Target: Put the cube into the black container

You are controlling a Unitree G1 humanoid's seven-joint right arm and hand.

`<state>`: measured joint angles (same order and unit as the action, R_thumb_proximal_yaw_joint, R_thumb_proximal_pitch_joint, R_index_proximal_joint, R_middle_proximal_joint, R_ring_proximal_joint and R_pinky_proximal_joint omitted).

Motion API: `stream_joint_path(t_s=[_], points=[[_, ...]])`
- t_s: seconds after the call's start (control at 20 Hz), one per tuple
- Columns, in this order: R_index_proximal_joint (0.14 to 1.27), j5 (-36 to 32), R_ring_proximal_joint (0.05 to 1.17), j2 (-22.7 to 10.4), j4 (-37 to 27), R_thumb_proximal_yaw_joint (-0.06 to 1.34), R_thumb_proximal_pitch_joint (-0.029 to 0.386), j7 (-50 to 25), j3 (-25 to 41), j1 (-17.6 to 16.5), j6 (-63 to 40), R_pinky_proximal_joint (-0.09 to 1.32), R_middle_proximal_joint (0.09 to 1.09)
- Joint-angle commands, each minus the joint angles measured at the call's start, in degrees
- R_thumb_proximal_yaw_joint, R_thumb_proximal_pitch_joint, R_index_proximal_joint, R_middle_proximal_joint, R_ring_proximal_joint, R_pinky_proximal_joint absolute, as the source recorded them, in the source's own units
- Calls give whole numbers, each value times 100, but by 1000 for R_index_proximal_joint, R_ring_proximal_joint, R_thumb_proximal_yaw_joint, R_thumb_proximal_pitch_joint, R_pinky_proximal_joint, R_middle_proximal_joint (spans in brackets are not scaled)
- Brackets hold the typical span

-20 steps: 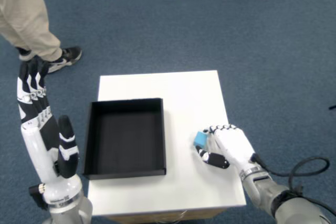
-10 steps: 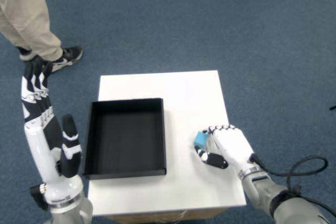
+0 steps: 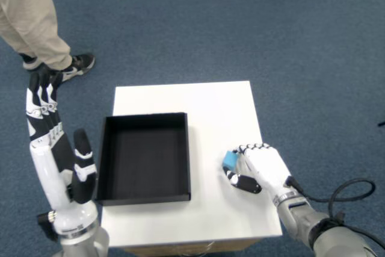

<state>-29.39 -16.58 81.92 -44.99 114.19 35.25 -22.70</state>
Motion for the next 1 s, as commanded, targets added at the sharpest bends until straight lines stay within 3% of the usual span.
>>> stream_joint_path(t_s=[0.05, 0.45, 0.7, 0.9, 1.0], points=[[577, -42, 450, -132, 121, 468, 191, -79, -11, 174, 115, 369, 469], [677, -31, 464, -173, 119, 507, 222, -10, 18, 131, 178, 392, 495], [717, -65, 483, -208, 116, 550, 219, 38, 3, 117, 192, 412, 517], [739, -134, 489, -231, 110, 586, 172, 93, -49, 107, 172, 415, 528], [748, -183, 488, -243, 106, 601, 98, 118, -91, 103, 143, 412, 530]])
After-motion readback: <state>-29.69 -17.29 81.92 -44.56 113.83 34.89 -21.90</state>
